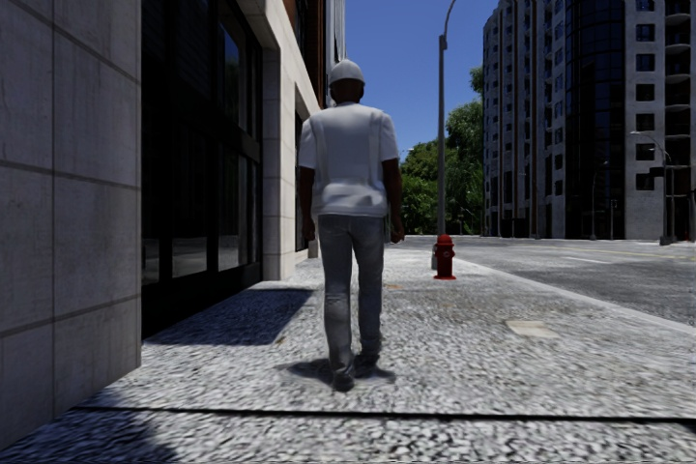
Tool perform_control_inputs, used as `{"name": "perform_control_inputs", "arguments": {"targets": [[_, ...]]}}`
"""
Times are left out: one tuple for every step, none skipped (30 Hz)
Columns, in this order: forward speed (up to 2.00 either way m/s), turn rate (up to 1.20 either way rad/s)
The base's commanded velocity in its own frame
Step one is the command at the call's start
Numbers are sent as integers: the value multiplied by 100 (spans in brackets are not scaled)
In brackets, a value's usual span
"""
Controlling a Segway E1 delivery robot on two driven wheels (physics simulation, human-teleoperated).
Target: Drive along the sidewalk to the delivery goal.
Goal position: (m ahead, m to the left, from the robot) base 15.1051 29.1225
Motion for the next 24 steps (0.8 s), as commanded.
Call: {"name": "perform_control_inputs", "arguments": {"targets": [[118,0],[117,0],[117,0],[117,0],[117,0],[117,0],[117,0],[117,0],[117,0],[117,0],[117,0],[117,0],[117,0],[117,0],[117,0],[117,0],[116,0],[116,0],[116,0],[116,0],[116,0],[116,0],[116,0],[116,0]]}}
